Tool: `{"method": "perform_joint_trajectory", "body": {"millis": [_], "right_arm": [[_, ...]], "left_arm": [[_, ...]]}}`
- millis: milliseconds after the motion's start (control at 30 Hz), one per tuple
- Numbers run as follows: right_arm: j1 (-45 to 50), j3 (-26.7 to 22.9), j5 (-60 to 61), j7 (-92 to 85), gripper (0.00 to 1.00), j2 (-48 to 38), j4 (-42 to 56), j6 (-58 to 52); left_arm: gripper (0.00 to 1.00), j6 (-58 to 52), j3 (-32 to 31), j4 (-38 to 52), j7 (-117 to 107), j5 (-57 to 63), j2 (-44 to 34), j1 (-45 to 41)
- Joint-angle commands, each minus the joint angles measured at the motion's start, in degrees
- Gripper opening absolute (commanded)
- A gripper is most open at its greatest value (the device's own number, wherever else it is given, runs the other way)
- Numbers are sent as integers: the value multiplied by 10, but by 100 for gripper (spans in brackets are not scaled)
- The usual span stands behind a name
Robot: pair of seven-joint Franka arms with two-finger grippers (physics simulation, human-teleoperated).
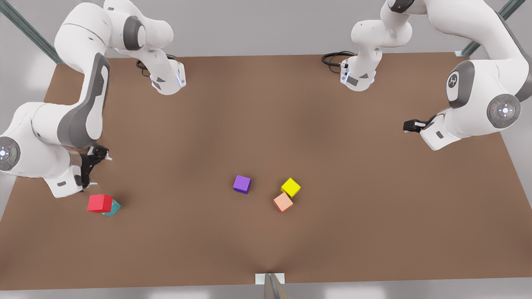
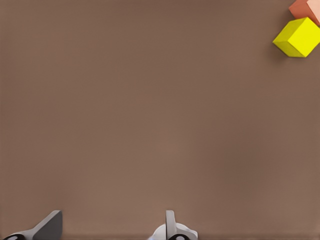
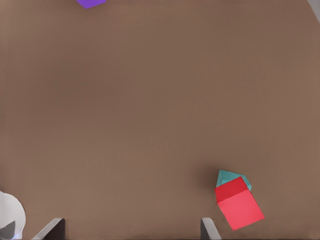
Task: Pick up red wooden cube and pass to hand red wooden cube and place in blue wooden cube
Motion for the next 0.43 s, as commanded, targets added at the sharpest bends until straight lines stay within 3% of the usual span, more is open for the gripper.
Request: {"method": "perform_joint_trajectory", "body": {"millis": [0, 33, 200, 400], "right_arm": [[-90, 149, -94, 689, 100, -63, -13, -104], [-115, 174, -97, 685, 100, -101, -50, -62], [-122, 175, -110, 682, 100, -132, -126, 13], [-121, 174, -110, 680, 100, -137, -134, 19]], "left_arm": [[100, -2, 0, 0, 0, 0, -1, -1], [100, -2, 0, 0, 0, 0, -1, 0], [100, -7, 0, -1, 0, 0, 1, 0], [100, -11, 0, -1, 0, 0, 1, 0]]}}
